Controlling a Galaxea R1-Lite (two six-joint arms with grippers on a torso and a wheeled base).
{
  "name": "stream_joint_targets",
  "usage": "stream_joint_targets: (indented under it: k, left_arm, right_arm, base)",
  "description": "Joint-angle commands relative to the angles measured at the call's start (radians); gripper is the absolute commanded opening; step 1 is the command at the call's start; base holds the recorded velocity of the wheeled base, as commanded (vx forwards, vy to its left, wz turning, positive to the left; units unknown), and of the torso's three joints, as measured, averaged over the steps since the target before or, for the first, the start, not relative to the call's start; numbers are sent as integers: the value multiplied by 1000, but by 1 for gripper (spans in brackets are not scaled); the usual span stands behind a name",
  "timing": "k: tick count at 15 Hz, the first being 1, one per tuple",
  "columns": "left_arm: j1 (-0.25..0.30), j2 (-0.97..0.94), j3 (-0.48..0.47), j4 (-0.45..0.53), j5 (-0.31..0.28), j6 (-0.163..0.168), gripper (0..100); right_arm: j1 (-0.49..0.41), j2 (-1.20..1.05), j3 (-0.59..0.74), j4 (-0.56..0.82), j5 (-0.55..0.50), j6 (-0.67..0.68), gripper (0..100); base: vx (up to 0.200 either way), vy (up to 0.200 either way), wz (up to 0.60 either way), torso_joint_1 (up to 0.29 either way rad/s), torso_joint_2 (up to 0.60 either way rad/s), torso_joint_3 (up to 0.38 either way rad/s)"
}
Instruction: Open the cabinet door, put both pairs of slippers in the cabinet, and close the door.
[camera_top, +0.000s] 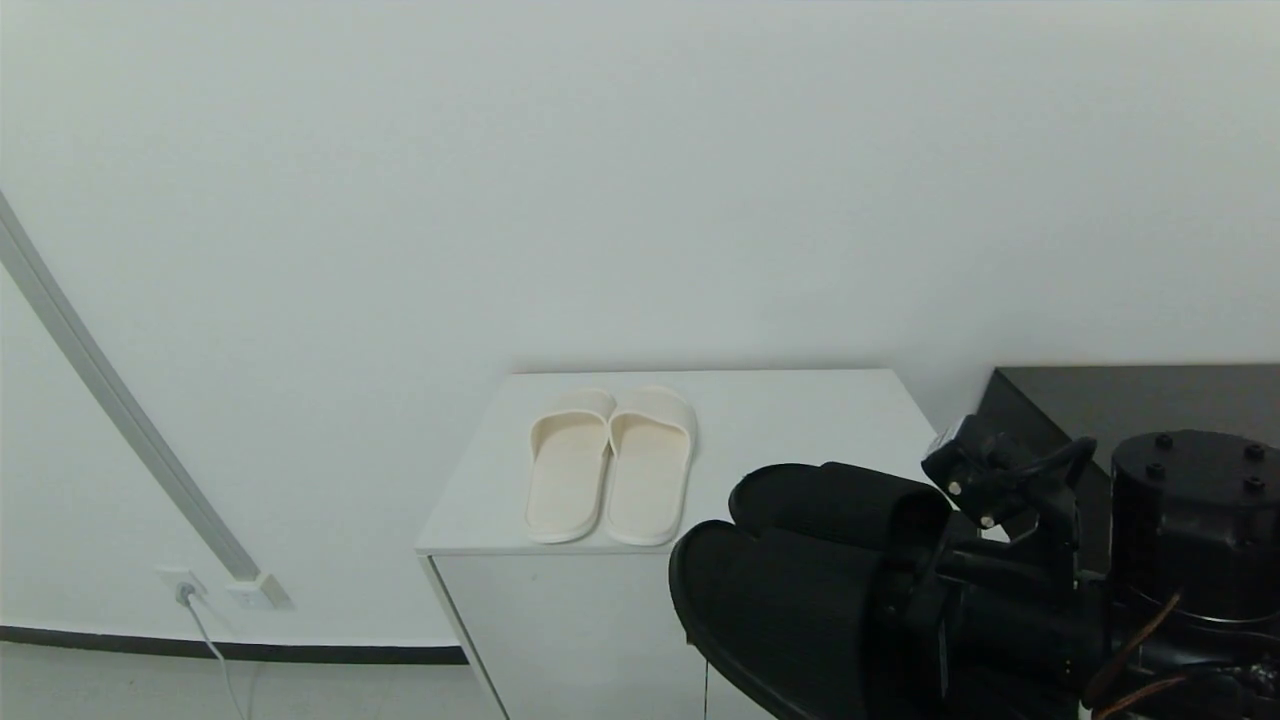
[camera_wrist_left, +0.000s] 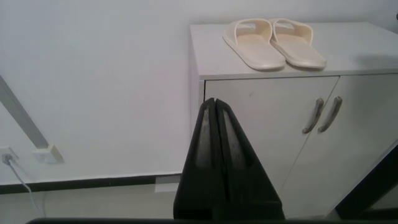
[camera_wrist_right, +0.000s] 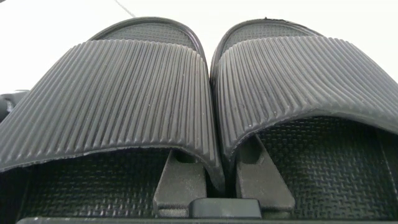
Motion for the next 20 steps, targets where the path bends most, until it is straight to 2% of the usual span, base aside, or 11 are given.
stream_joint_targets:
  k: [1, 2, 20]
  left_arm:
    - [0, 0, 0, 0, 0, -1, 0]
    - [0, 0, 0, 0, 0, -1, 0]
    - [2, 0, 0, 0, 1, 1, 0]
  right_arm:
    - [3, 1, 3, 0, 1, 0, 0]
    - [3, 6, 8, -1, 1, 0, 0]
    - [12, 22, 29, -23, 2, -35, 0]
  base:
    - [-200, 0, 0, 17, 7, -2]
    - [-200, 0, 0, 2, 2, -2]
    - [0, 0, 0, -10, 25, 14]
